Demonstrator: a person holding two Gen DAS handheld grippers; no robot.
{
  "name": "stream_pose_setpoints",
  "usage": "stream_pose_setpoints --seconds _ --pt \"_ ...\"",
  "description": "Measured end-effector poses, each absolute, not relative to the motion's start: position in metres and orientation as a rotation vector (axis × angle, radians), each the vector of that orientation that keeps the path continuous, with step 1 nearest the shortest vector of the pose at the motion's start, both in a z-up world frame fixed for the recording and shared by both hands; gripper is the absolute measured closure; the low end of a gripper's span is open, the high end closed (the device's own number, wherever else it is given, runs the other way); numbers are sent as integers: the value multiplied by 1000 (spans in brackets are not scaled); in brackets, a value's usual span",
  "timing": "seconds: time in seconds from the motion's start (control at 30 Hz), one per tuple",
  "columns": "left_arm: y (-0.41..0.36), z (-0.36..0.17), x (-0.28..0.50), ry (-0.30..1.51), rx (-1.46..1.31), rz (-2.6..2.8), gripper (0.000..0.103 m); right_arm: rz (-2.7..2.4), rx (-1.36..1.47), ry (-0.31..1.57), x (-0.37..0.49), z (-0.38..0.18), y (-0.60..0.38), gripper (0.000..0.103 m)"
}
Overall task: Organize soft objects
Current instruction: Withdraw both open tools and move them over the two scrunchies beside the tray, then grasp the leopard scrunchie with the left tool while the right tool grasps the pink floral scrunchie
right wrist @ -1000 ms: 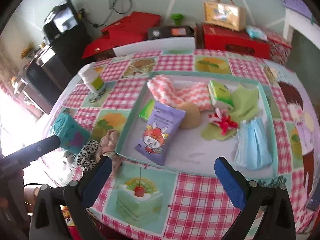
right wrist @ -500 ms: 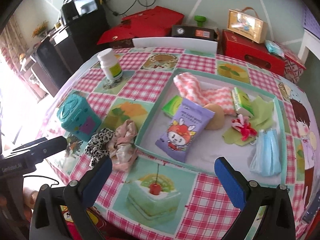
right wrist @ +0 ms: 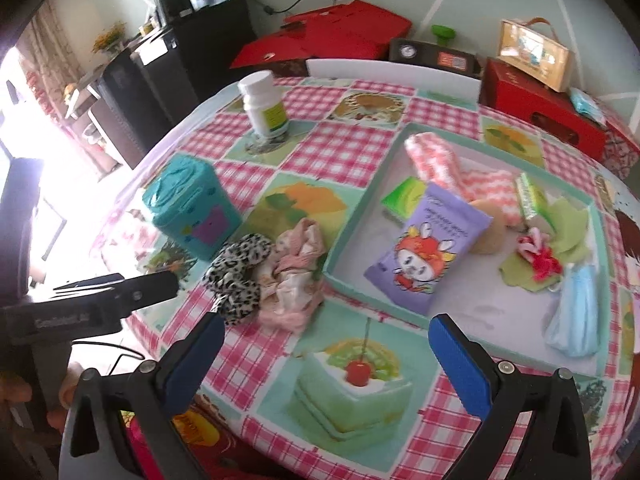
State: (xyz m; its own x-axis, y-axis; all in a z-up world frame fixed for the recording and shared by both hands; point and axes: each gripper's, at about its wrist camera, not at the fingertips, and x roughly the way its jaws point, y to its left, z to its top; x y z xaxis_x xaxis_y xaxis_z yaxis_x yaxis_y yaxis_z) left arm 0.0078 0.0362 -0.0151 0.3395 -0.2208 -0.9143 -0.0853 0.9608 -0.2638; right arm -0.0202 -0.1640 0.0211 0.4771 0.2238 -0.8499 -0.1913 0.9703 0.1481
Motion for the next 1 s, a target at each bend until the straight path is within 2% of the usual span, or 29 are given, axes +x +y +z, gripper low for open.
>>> stream_pose_setpoints --seconds 0.3,0.37,0.47,0.6,0.67,0.83,0.9,1.0 --pt "28 -36 23 1288 -350 -103 3 328 16 1116 -16 -3 -145 15" --pt "26 -40 26 1301 -360 -108 13 338 15 1127 -14 -8 -141 18" --pt "27 -50 30 1326 -385 -98 22 346 13 1142 -10 -14 -137 19" --pt "27 -58 33 1343 -413 -110 27 361 22 1161 -5 -23 -134 24" --pt "25 -61 35 1341 -415 -120 33 358 27 1168 -2 -26 -133 26" --pt "19 -63 43 1332 -423 -128 35 366 34 1174 4 -34 -130 31" --pt "19 -63 44 1330 -424 -133 39 368 35 1178 7 -38 -127 34" --pt "17 -65 47 1334 -423 -146 44 369 40 1176 14 -43 -124 43"
